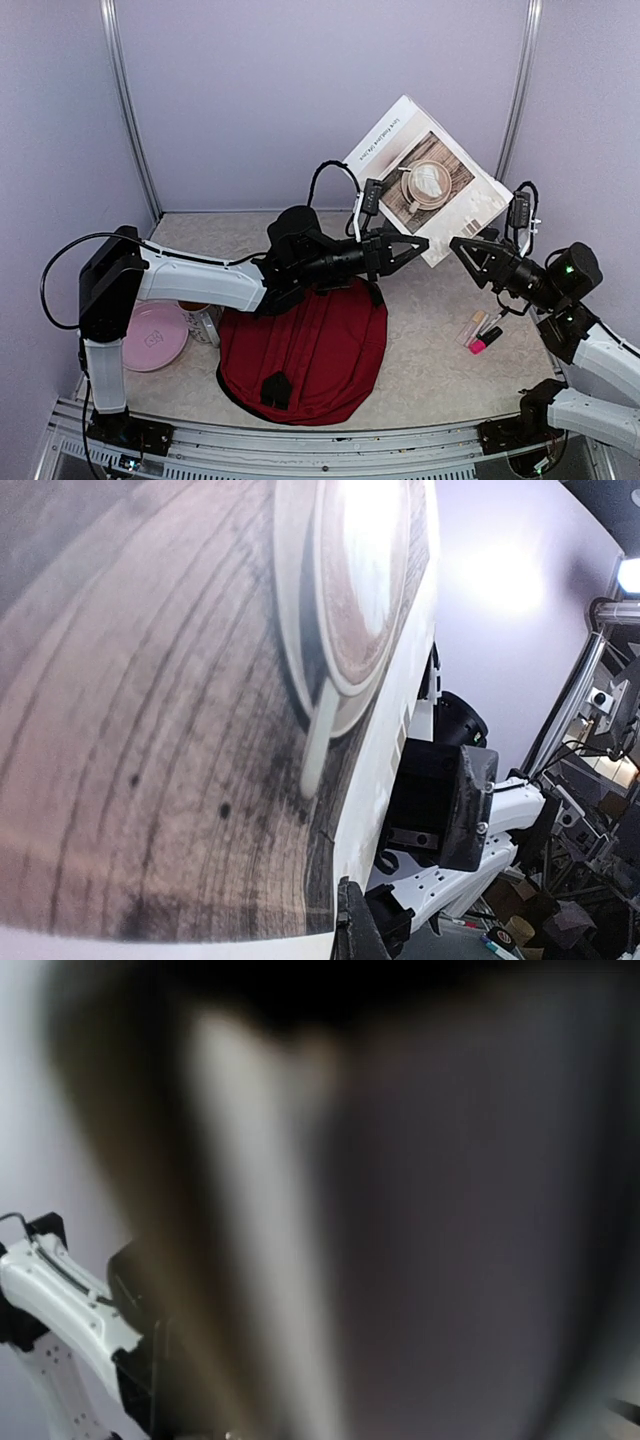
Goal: Pack the student bag
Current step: Pass from the left arm to the right
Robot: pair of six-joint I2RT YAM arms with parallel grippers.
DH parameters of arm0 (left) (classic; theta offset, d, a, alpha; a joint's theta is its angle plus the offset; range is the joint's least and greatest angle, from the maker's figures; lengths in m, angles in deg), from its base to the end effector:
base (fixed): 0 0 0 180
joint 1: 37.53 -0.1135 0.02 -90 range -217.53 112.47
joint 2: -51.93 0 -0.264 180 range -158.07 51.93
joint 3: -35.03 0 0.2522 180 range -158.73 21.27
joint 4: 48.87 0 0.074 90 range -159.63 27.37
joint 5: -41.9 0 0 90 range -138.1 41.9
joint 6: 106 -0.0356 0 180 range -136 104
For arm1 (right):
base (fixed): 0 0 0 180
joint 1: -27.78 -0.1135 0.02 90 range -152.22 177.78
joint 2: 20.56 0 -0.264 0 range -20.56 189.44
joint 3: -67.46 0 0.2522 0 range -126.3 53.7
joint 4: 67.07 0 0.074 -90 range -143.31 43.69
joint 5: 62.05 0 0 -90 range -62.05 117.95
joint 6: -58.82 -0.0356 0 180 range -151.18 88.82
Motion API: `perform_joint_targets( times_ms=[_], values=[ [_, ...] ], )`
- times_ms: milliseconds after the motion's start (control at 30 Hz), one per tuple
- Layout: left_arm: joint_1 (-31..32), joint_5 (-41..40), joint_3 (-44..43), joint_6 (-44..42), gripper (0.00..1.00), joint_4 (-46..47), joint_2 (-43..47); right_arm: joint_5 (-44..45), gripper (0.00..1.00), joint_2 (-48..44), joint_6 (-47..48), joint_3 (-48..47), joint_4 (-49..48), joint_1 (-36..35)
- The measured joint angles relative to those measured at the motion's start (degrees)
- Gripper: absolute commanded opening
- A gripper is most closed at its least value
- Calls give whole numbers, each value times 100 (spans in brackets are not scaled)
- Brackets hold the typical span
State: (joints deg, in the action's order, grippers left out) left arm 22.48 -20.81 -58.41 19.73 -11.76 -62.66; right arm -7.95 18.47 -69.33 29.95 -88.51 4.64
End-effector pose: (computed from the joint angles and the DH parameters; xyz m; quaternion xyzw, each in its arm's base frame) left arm 0.2191 -0.4123 0.2916 0.3072 0.5324 -0.6707 0.4151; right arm 0.1423 0.0835 0.3081 -0.1788 0.5745 0.5493 0.5799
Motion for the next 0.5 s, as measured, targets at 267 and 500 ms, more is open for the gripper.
perform_joint_targets(
  times_ms=[267, 500],
  values=[
    [85, -70, -44, -57, 0, -44, 0, 326, 43, 494, 0, -107, -713, -155],
    [107, -101, -138, -190, 37, -199, 0, 535, 23, 466, 22, -107, -778, -179]
  ],
)
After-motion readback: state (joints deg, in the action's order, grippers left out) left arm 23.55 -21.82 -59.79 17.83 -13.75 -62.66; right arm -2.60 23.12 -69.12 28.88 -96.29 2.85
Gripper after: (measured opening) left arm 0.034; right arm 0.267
